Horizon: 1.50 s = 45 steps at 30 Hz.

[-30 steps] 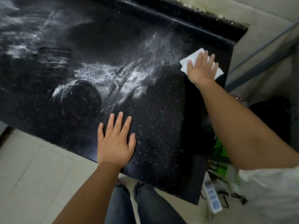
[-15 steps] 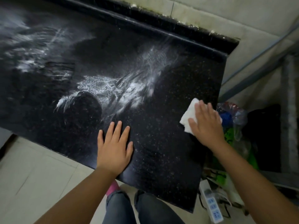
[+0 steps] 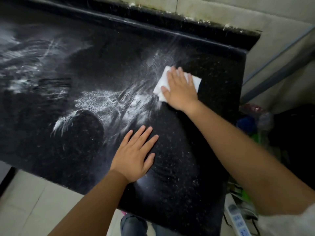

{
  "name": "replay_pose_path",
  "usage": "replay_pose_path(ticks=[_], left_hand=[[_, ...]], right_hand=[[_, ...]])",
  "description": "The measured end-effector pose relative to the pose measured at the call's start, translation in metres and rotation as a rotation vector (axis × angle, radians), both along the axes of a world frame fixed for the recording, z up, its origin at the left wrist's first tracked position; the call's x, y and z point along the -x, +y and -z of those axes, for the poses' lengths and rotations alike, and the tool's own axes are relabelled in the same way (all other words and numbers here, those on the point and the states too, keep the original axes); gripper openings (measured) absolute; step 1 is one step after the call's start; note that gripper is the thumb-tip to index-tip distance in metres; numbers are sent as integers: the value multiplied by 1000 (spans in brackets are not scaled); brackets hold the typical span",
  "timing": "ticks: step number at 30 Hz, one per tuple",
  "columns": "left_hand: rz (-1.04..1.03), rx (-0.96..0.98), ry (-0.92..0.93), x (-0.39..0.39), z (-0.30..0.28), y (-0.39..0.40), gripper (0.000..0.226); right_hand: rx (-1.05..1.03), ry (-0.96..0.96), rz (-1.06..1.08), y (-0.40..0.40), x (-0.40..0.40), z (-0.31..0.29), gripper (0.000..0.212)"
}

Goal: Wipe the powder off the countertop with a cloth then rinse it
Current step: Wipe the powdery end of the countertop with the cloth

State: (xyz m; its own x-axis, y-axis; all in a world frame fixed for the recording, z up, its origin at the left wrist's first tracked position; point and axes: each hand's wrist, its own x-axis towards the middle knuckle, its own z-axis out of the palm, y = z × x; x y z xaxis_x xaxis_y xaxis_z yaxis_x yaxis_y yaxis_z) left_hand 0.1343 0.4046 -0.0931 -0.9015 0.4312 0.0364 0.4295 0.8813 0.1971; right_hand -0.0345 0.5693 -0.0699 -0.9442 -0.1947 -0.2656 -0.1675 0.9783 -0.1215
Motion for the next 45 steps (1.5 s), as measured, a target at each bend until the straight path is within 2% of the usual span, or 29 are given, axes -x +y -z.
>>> replay_pose_path(ticks=[3,5,7,10,13,18,21,24,27,30,33,37,41,45], left_hand=[[0,2,20,0,1,1,45],[-12,9,6,0,2,1,46],[-21,30,2,1,2,1,44],[-15,66,-4,0,3,1,48],[-7,66,-8,1,2,1,53],[-17,61,-26,1,2,2,53],[-8,76,-46,0,1,3,53],[-16,98,-60,0,1,1,53],[-20,104,-62,2,-1,-1,53],[-21,94,-40,3,0,-1,52],[-27,82,-37,2,0,0,53],[-14,79,-24,1,0,2,50],[-22,61,-20,1,0,2,47],[-20,63,-36,1,0,1,52]], right_hand=[[24,36,-201,8,-58,1,65],[-19,53,-205,36,-84,0,77],[-64,-25,-109,72,-87,-1,87],[-90,-6,141,108,-60,-4,73],[-66,58,282,117,-10,-4,64],[-13,-11,409,97,61,-11,61],[-26,-28,332,63,76,-9,61],[6,-12,117,22,69,-7,60],[44,-21,-65,1,34,-5,59],[44,-33,-133,19,-15,-2,60],[1,5,3,67,-44,1,66],[-5,66,325,115,-17,-3,59],[38,41,533,109,39,-8,61],[54,6,572,77,73,-7,62]])
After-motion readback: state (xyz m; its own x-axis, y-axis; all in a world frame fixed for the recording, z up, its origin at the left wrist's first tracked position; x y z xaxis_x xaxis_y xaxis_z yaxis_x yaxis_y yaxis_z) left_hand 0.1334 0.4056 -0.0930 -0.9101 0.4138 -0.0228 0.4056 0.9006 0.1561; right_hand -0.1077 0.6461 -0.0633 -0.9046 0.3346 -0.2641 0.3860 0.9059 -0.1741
